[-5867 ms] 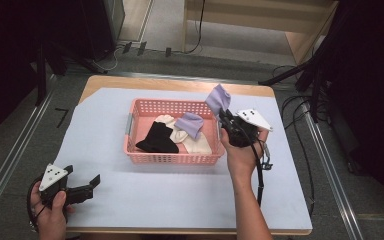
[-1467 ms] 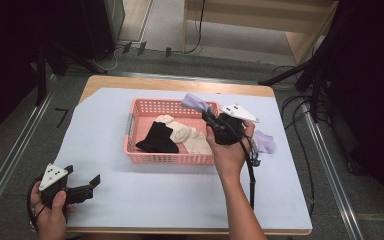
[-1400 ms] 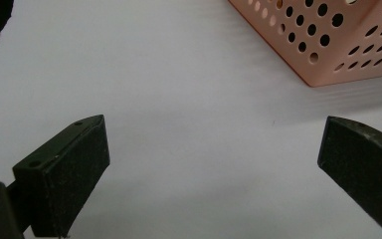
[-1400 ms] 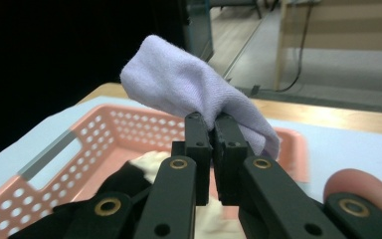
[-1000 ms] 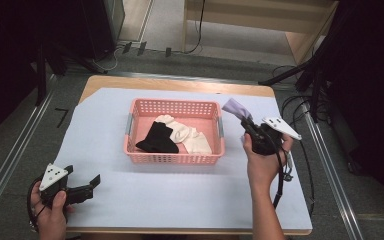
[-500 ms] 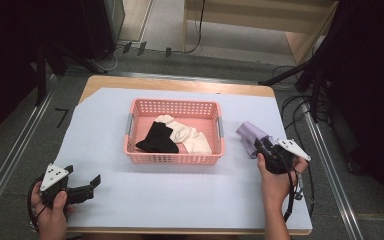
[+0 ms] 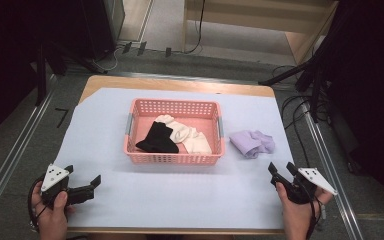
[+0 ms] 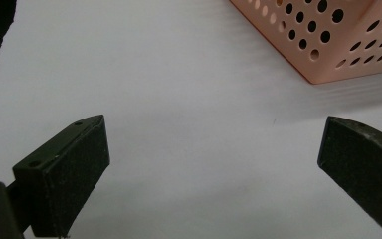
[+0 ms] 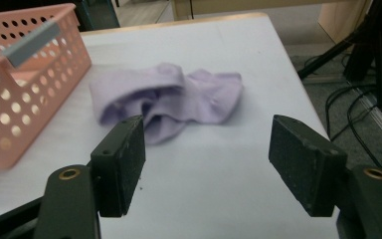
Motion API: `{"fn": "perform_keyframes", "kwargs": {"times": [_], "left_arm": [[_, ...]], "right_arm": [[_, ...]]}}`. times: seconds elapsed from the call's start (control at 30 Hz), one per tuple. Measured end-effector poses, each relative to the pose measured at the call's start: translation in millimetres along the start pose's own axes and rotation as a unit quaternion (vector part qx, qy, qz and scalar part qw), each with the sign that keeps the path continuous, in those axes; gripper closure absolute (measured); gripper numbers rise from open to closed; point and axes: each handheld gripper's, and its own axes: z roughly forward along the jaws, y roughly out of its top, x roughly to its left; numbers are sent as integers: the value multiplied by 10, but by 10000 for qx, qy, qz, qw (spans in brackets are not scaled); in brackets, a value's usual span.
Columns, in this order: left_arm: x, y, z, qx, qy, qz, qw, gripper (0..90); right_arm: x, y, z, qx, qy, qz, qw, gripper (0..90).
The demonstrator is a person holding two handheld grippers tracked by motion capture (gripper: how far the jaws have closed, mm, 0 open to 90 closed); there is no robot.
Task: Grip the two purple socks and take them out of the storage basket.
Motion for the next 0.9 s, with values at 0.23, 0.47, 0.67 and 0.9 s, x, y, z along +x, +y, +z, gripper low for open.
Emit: {"fn": "perform_keyframes", "kwargs": {"times": [0.23,0.47,0.67,0.9], "left_arm": [[-7,1,6,23,11,51,10000,5],[-22,12,33,150,44,87,9998,5],[-14,8,27,107,88,29,9999,5],[-21,12,31,136,193,17,9997,5]], "right_arm": [[-218,-192,-192,78,-39,73,9999,317],[-306,-294,-272,39,12,165,9999,311],[-272,-295,-216,274,-33,3,9996,289],[-313,-302,-230,235,7,209,9995,247]]}}
